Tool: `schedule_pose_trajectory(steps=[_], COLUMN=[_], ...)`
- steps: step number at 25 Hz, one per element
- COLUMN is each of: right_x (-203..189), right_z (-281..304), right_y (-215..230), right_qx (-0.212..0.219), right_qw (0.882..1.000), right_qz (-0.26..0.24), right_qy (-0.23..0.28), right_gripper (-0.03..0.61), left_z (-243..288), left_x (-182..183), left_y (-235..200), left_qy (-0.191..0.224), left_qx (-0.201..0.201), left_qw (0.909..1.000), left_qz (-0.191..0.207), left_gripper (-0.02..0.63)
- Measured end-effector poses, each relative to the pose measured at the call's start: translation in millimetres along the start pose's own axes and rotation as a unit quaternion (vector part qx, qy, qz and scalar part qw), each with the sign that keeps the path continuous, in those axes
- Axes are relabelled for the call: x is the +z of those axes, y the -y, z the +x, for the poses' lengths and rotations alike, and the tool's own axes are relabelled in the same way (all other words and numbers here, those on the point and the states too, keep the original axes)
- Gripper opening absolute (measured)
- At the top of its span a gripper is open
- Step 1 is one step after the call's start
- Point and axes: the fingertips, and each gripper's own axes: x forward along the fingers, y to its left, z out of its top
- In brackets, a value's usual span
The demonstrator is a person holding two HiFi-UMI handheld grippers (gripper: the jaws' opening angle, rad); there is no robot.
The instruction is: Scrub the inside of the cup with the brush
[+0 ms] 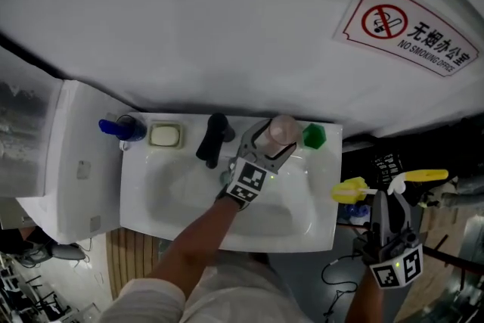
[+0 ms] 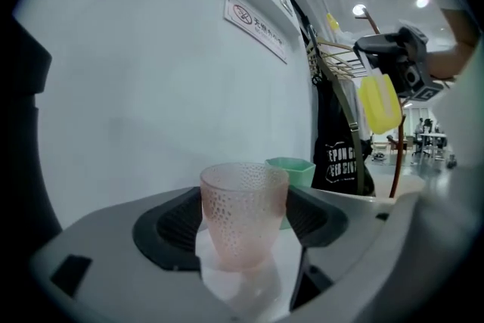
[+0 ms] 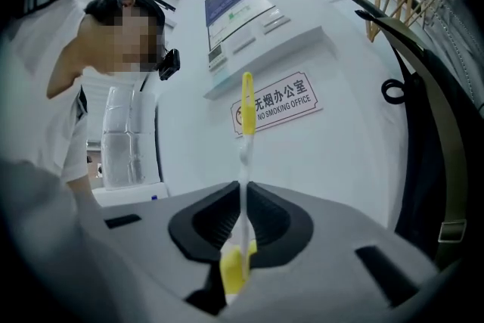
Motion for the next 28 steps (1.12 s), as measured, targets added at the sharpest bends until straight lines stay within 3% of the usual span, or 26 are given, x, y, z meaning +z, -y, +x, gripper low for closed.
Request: schedule_pose_trajectory(steps=[11,21,28], right_x=[-3.2,5.8,3.9], right_z=[1.7,4.4,5.2], right_y=[-2.1,-15.4,-31.6], right_qx=[0.004,0.027,0.034], right_qw=[1.0,1.0,0.999], right_qz=[0.004,0.008,0.007], right_qy=[-0.002,0.006,-0.001], right_gripper=[0.029,0.029,0.029], left_z=[-5.8,-43.8,-107.9], left_x=[-7.8,22.4,68.9], left_y=[8.7,6.1,42.3], left_qy=[-0.022,-0.035,-0.013], left_qx=[-0.004,0.021,-0.045], left_qw=[0.9997,0.9991,0.9972], left_qz=[-0.006,-0.015,-0.059], left_gripper=[0.366,0.371,0.371])
